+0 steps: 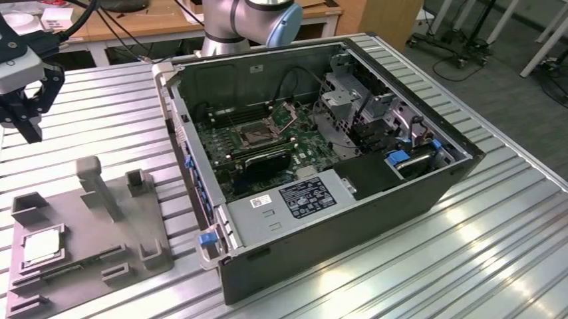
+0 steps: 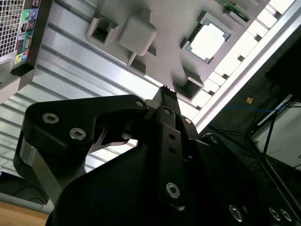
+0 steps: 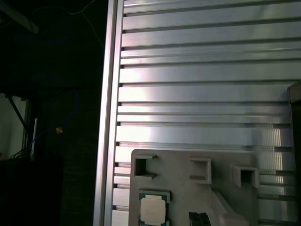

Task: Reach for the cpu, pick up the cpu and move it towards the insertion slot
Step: 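Reach for the cpu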

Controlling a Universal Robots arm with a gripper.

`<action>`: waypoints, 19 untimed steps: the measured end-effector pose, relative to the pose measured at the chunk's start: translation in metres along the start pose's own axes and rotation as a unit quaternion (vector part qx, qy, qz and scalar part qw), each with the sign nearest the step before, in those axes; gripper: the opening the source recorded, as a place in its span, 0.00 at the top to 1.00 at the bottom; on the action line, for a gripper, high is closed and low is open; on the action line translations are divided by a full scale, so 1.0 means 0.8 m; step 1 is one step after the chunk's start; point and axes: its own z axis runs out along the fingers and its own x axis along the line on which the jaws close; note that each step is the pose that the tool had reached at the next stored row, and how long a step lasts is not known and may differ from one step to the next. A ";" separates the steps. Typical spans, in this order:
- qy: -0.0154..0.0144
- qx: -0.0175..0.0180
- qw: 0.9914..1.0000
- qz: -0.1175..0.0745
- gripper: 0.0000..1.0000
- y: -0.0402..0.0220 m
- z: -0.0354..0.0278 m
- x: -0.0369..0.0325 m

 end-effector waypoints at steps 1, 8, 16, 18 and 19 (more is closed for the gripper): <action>0.000 0.000 1.000 0.000 0.89 0.0000 0.0000 0.0001; 0.000 0.000 1.000 0.000 0.89 0.0000 0.0000 0.0014; 0.000 0.000 1.000 0.000 0.89 0.0000 0.0000 0.0016; 0.000 0.000 1.000 0.000 0.89 0.0000 0.0000 0.0016; 0.000 0.000 1.000 0.000 0.89 0.0000 0.0000 0.0017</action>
